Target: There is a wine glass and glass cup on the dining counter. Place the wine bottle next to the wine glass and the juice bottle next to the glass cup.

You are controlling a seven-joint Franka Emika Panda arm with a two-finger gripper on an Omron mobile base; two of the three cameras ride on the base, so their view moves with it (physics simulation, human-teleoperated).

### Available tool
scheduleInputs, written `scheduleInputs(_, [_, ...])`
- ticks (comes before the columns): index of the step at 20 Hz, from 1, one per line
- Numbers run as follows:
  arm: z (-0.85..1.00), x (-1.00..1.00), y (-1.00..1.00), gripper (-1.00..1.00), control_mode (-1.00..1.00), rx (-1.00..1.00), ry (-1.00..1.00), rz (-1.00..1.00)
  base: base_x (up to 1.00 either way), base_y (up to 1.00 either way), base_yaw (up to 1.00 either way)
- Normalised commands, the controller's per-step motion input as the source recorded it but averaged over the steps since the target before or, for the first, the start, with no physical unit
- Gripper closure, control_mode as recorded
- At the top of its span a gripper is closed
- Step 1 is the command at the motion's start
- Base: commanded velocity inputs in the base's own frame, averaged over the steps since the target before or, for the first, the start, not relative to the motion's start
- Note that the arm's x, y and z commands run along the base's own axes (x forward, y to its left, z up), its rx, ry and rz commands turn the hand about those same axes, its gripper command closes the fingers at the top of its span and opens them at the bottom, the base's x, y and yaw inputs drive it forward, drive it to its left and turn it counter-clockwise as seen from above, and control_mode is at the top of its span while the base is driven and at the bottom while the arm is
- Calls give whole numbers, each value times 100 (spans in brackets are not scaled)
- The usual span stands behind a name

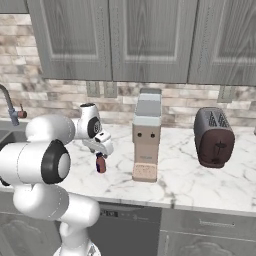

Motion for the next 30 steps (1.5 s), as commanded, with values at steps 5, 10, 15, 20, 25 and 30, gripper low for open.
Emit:
scheduleInputs(5, [-5, -4, 0, -100, -100, 0, 1, 0, 0, 0, 0])
scheduleInputs(10, [-9, -4, 0, -100, -100, 0, 0, 0, 0, 0, 0])
scheduleInputs(15, [-8, -4, -3, -100, -100, 0, 0, 0, 0, 0, 0])
scheduleInputs(20, [-8, -2, -7, -100, -100, 0, 0, -2, 0, 0, 0])
scheduleInputs(25, [-9, -1, -7, -100, -100, 0, 0, -3, 0, 0, 0])
scheduleInputs(30, [-10, 0, -5, -100, -100, 0, 0, -4, 0, 0, 0])
